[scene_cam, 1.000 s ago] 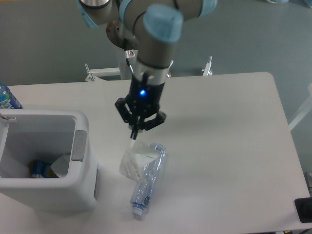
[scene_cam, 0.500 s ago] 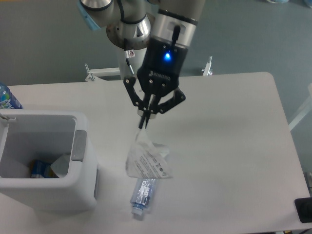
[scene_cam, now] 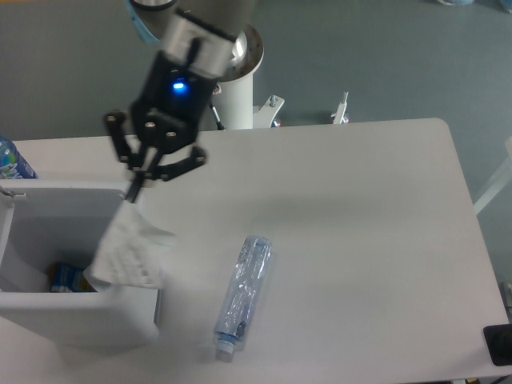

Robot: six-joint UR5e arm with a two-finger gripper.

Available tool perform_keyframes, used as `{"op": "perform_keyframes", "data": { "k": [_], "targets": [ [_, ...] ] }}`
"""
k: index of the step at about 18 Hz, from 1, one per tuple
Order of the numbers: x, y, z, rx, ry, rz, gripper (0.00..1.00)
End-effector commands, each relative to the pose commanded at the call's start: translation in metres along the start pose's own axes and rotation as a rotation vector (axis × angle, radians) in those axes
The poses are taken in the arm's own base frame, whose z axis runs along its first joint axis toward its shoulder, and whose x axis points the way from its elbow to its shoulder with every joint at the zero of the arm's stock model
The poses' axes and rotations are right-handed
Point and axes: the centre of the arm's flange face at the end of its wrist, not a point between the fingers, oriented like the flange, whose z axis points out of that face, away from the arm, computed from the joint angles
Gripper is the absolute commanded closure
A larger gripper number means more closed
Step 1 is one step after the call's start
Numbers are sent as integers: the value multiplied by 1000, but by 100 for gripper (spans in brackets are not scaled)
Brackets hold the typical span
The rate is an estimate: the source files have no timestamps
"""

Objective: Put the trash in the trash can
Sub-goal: 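Lift the wrapper and carry it over the white bin, then open the gripper to drop the wrapper into the bin, then move the gripper to the water bottle and lower onto its cap end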

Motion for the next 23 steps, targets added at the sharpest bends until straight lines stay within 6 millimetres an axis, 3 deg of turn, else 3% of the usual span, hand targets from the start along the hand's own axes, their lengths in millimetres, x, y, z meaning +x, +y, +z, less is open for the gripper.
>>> {"op": "perform_keyframes", "data": {
  "k": [2, 4, 6, 7, 13, 17, 19, 23],
  "targets": [
    [10, 8, 12, -23, 19, 13, 100],
    [12, 7, 17, -26, 30, 14, 88],
    [13, 7, 20, -27, 32, 39, 26],
    [13, 4, 18, -16, 24, 61, 0],
    [-3, -2, 7, 13, -3, 25, 0],
    [-72, -26, -23, 75, -79, -141, 0],
    [-102, -30, -25, 82, -99, -179, 0],
    [-156, -19, -18, 41, -210, -188, 0]
  ]
}}
